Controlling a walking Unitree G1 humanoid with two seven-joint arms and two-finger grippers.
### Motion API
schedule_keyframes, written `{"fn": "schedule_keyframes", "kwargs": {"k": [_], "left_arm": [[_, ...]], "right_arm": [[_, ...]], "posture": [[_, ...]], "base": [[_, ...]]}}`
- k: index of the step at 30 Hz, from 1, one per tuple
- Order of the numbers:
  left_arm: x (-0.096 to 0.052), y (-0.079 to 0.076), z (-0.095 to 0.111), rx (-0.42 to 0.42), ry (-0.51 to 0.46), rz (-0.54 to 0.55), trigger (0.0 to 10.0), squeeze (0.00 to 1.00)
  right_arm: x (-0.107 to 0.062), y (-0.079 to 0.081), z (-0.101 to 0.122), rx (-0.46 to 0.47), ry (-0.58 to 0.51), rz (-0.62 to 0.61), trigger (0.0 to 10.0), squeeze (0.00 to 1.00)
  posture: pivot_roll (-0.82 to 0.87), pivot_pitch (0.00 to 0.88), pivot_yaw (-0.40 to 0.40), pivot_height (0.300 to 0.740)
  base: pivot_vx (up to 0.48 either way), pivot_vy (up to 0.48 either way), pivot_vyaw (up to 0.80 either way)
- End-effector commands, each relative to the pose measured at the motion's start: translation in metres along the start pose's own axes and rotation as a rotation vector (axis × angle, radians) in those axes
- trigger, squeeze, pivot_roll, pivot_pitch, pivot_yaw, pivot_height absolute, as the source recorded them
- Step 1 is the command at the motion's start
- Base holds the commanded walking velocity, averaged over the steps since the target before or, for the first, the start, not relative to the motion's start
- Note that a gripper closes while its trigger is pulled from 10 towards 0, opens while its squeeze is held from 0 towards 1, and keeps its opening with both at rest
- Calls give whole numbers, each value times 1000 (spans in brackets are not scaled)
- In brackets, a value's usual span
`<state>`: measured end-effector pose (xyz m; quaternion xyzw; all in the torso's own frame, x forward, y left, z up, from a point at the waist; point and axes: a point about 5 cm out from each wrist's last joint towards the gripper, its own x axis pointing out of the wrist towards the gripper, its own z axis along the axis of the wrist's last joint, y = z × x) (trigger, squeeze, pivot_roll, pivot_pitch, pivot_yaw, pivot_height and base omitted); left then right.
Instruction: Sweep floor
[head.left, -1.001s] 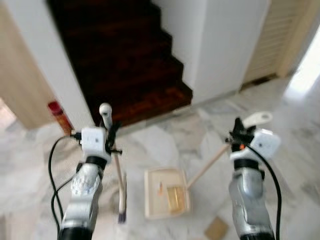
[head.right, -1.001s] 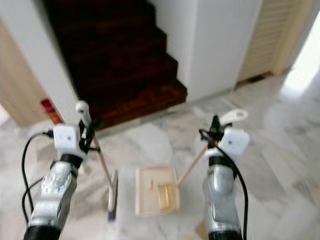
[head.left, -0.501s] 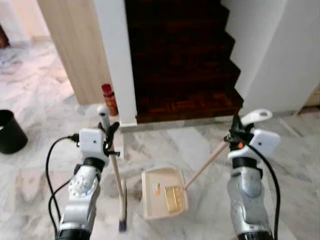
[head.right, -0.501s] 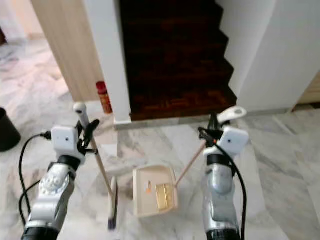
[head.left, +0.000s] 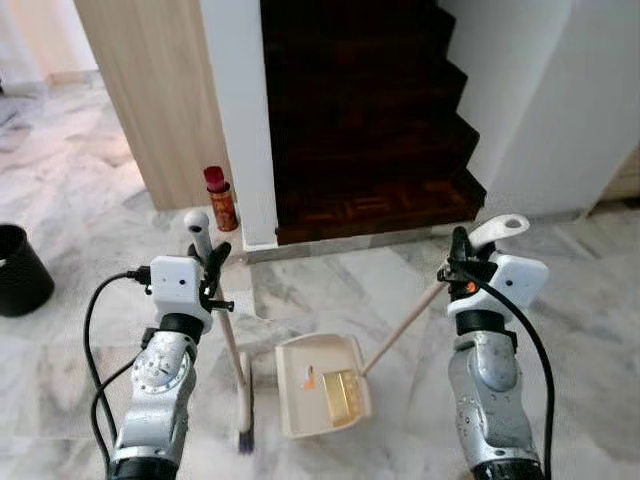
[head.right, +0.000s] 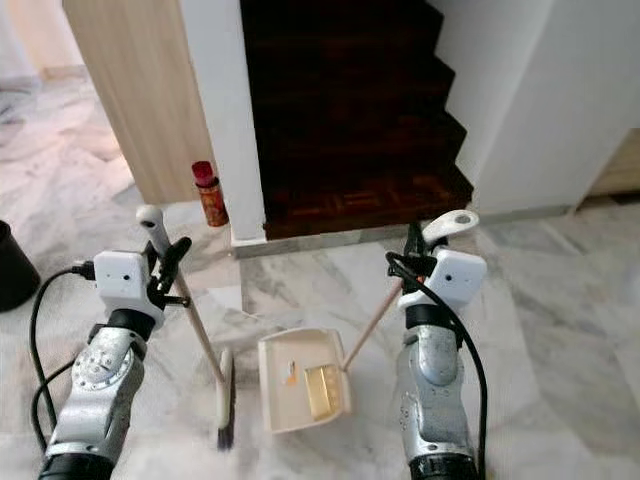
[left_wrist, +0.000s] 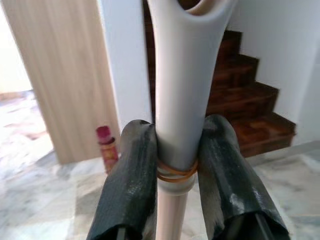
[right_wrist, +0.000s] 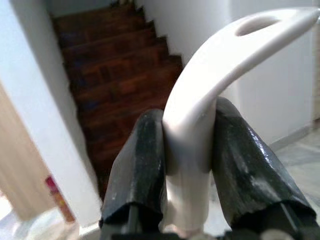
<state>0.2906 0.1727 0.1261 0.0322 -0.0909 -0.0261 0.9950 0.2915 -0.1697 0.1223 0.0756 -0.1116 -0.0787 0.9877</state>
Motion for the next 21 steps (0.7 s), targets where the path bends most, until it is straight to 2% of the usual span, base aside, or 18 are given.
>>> {"fn": "schedule_keyframes", "kwargs": {"k": [1,21], "left_arm": [[5,1,14,5,-54,-2,10000,0],[6,1,14,6,-55,1,10000,0]], "right_arm": [[5,4,14,11,-62,11,10000,0],[8,6,12,25,-50,15,10000,0]], "posture": [[12,0,-4,740],[22,0,-8,740]], "base": [[0,371,0],[0,373,0]]}}
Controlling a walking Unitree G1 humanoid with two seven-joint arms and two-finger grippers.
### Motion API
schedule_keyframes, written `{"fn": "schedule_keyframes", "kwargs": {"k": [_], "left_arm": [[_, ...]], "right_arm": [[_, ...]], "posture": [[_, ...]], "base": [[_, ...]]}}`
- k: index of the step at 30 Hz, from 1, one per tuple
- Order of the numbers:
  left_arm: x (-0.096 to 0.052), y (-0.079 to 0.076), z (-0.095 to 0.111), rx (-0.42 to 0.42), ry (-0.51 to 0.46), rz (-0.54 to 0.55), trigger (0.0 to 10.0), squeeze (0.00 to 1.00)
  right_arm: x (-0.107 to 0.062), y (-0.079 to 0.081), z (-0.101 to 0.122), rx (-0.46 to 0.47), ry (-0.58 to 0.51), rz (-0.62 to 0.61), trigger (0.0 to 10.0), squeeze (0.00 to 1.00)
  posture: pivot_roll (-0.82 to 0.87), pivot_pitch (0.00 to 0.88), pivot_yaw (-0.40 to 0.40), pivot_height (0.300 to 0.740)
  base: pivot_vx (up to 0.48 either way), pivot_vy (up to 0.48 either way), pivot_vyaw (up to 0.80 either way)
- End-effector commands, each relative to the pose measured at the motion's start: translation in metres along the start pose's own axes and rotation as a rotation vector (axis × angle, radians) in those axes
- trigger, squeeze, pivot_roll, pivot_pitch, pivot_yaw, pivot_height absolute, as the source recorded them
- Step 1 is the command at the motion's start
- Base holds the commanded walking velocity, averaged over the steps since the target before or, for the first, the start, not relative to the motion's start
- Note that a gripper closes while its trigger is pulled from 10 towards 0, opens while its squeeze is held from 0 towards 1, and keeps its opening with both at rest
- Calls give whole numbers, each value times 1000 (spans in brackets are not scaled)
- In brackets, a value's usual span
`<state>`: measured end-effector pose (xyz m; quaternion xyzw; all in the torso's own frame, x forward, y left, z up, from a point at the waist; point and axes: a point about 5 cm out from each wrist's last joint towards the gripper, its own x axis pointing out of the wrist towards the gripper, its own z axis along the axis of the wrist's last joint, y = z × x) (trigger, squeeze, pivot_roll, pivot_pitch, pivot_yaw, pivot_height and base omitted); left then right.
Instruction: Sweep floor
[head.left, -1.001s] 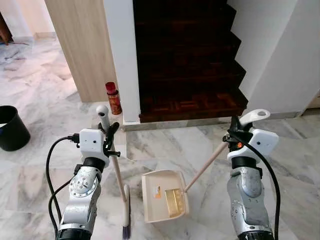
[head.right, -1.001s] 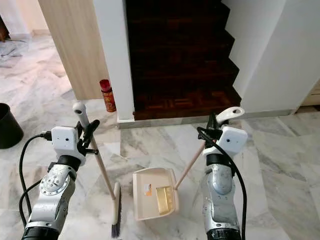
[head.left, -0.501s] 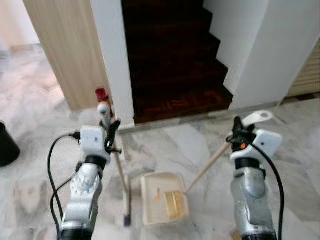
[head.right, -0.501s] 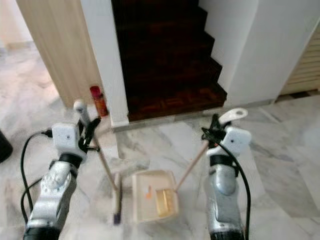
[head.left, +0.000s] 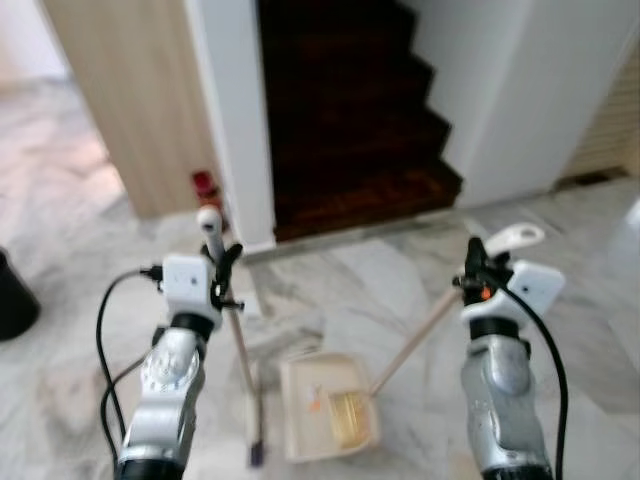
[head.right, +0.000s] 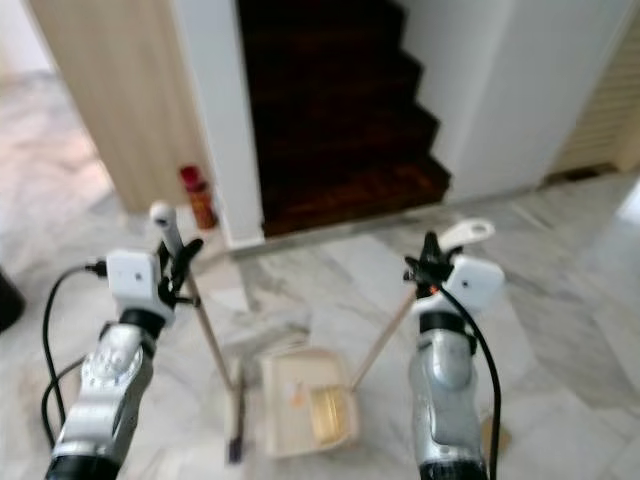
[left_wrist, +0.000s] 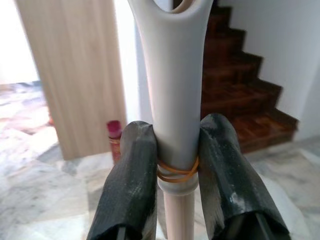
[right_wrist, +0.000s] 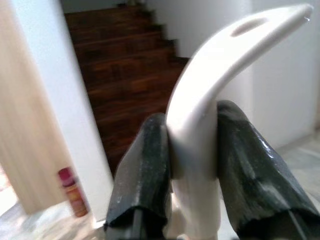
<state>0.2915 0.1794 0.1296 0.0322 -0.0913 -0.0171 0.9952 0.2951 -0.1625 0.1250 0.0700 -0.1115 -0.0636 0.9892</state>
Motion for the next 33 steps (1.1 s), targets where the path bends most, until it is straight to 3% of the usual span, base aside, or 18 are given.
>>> {"fn": "schedule_keyframes", "kwargs": {"k": [1,24,33], "left_arm": [[4,-6,12,4,-55,-17,10000,0],[5,-4,13,13,-52,-17,10000,0],[5,-4,13,18,-49,-19,10000,0]], "right_arm": [[5,-2,12,32,-54,-16,10000,0],[5,1,12,21,-55,5,10000,0],[5,3,13,40,-57,12,10000,0]], "posture": [[22,0,-8,740],[27,3,0,740],[28,6,1,740]], "base": [[0,375,0],[0,374,0],[0,372,357]]}}
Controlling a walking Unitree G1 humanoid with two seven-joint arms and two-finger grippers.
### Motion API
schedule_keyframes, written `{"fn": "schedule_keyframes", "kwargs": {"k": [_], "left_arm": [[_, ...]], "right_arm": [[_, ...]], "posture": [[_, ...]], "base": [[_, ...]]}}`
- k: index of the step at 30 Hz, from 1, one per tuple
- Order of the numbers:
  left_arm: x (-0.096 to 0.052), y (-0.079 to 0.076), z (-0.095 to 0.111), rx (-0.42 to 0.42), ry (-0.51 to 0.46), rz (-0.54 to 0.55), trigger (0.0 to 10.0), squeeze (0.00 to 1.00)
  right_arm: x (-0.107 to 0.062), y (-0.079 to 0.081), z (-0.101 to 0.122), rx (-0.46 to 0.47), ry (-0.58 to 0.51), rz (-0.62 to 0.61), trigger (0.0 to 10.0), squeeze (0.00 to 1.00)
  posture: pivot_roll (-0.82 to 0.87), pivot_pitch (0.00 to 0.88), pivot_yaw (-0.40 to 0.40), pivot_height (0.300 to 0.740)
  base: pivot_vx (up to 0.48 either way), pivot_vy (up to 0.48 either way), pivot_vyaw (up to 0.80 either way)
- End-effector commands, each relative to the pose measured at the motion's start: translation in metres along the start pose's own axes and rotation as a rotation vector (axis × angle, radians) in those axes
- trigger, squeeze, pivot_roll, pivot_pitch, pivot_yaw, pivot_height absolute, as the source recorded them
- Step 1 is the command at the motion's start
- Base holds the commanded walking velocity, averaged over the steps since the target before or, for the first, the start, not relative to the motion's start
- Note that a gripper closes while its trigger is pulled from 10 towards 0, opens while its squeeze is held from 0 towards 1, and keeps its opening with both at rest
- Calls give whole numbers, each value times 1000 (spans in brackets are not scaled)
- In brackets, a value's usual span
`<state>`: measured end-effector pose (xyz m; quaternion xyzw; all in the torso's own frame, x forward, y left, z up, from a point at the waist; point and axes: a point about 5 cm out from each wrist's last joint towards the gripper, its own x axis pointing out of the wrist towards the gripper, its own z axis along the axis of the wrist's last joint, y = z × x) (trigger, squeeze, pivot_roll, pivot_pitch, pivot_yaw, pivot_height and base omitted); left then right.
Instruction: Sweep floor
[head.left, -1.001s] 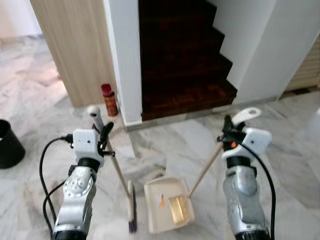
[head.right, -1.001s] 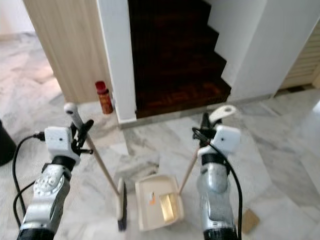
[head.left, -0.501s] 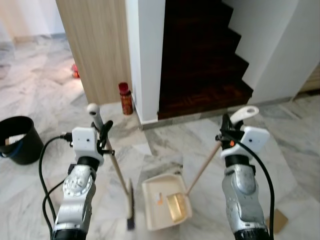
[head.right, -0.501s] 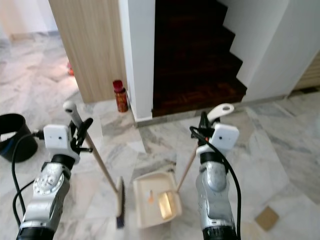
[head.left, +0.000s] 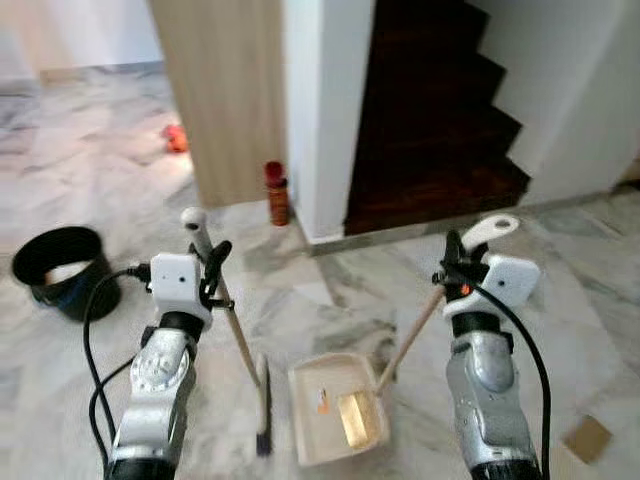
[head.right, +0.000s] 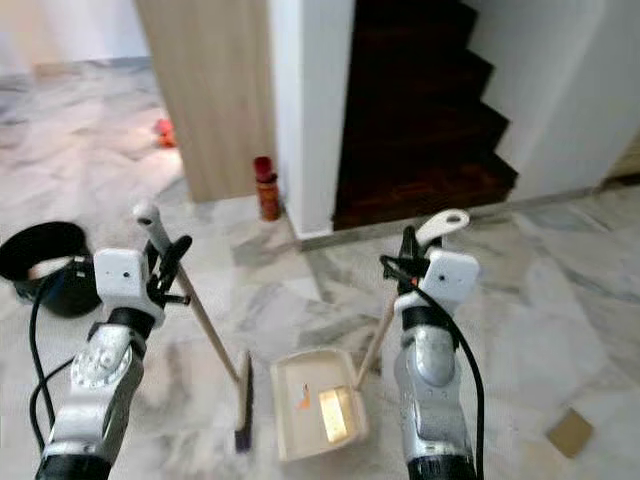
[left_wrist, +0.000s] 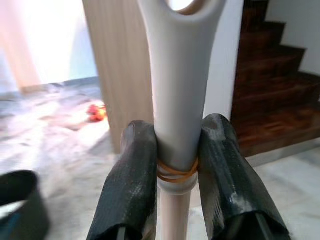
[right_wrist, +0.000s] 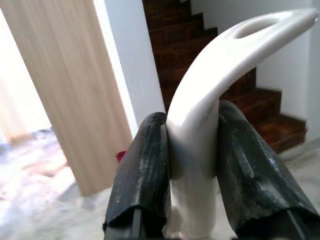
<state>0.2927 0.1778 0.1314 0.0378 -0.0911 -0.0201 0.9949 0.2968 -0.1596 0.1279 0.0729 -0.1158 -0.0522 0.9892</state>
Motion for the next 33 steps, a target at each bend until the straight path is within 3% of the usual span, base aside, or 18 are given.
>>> {"fn": "schedule_keyframes", "kwargs": {"k": [1,18,23,33], "left_arm": [[3,-2,11,8,-49,-12,10000,0],[4,-2,12,12,-47,-16,10000,0],[3,-2,12,14,-47,-16,10000,0],[4,-2,13,16,-45,-21,10000,0]], "right_arm": [[3,-1,11,30,-52,-10,10000,0],[2,3,10,22,-47,10,10000,0],[2,3,11,26,-53,14,10000,0],[2,4,11,24,-51,18,10000,0]], "posture": [[28,6,1,740],[31,9,5,740],[32,9,6,740],[33,9,9,740]], "base": [[0,375,0],[0,375,0],[0,373,561],[0,376,41]]}}
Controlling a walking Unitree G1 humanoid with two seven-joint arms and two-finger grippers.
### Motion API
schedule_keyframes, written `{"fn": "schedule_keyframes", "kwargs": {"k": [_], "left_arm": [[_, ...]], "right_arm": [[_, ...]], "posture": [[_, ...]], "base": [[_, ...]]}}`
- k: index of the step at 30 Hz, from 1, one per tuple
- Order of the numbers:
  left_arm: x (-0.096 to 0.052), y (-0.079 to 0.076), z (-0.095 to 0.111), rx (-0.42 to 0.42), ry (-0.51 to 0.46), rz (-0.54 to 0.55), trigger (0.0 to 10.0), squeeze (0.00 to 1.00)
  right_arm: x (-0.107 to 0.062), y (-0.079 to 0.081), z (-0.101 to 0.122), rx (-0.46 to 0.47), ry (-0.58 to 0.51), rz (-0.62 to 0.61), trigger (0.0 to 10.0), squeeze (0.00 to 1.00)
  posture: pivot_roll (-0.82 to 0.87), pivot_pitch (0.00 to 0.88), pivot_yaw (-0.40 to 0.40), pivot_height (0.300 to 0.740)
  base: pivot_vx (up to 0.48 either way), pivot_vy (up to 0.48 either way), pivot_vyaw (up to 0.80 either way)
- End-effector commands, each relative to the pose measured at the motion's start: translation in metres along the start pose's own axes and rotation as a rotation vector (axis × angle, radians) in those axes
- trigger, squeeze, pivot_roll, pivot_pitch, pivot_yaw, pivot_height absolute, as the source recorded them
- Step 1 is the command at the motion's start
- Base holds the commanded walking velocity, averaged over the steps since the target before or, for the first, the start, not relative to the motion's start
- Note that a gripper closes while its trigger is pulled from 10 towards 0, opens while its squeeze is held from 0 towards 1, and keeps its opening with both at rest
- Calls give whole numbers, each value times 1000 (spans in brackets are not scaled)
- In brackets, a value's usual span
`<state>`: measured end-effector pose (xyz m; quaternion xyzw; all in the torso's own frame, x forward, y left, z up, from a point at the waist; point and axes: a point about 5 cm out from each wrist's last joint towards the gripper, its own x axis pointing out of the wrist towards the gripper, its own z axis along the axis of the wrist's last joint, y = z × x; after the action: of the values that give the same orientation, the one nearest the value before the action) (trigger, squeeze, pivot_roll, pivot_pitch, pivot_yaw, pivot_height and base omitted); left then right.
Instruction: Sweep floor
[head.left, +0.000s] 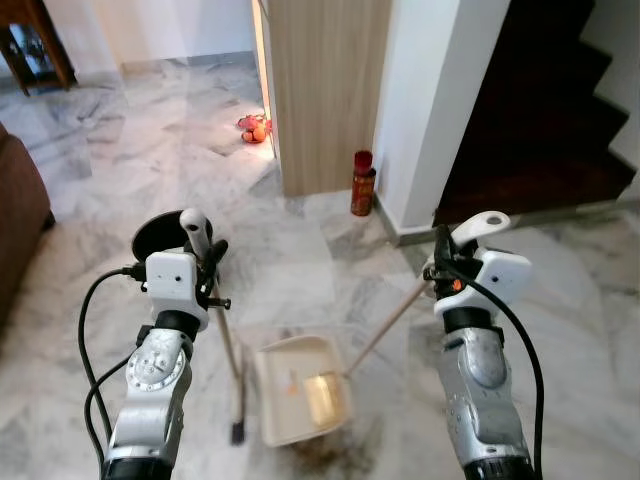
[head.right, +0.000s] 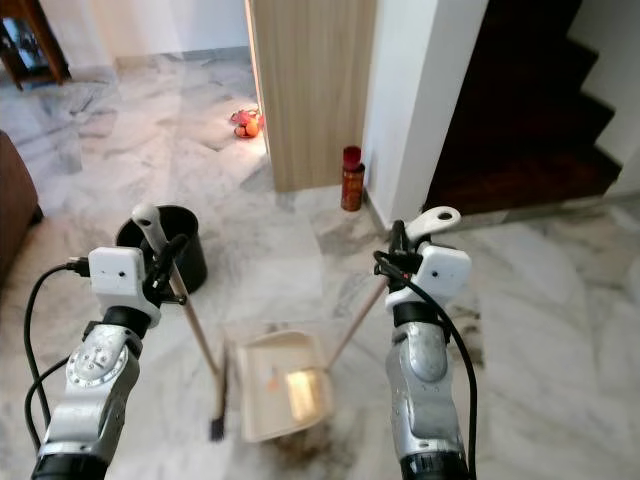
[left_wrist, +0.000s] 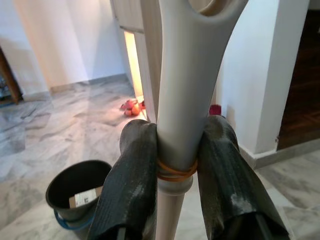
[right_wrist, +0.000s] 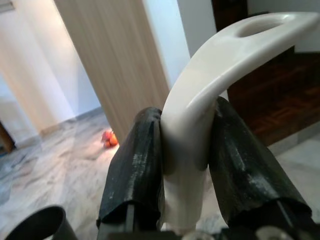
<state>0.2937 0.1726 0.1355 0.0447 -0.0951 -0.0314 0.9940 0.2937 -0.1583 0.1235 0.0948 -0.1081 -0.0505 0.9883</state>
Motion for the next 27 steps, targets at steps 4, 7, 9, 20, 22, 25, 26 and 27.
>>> {"fn": "schedule_keyframes", "kwargs": {"k": [4,7,9,20,22,25,26,27], "left_arm": [[2,3,8,6,-35,3,10000,0],[2,4,8,8,-34,3,10000,0],[2,4,9,7,-35,3,10000,0],[3,4,10,13,-37,1,10000,0],[3,4,10,13,-37,1,10000,0],[3,5,10,19,-36,-1,10000,0],[3,4,10,21,-37,-3,10000,0],[3,4,10,21,-38,-5,10000,0]], "right_arm": [[6,5,14,-15,-68,25,10000,0],[6,6,13,-14,-68,27,10000,0],[6,6,13,-15,-67,28,10000,0],[7,7,13,-15,-70,35,10000,0],[7,7,13,-15,-70,35,10000,0],[7,8,13,-13,-71,36,10000,0],[7,8,13,-8,-69,35,10000,0],[7,8,13,-5,-69,34,10000,0]], "posture": [[36,8,10,740],[37,7,11,740],[37,8,11,740],[40,6,14,740],[40,6,14,740],[41,6,16,740],[43,6,17,740],[42,6,17,740]], "base": [[0,374,336],[0,374,0],[0,373,0],[0,374,355],[0,373,509],[0,90,469],[0,0,0],[0,0,0]]}}
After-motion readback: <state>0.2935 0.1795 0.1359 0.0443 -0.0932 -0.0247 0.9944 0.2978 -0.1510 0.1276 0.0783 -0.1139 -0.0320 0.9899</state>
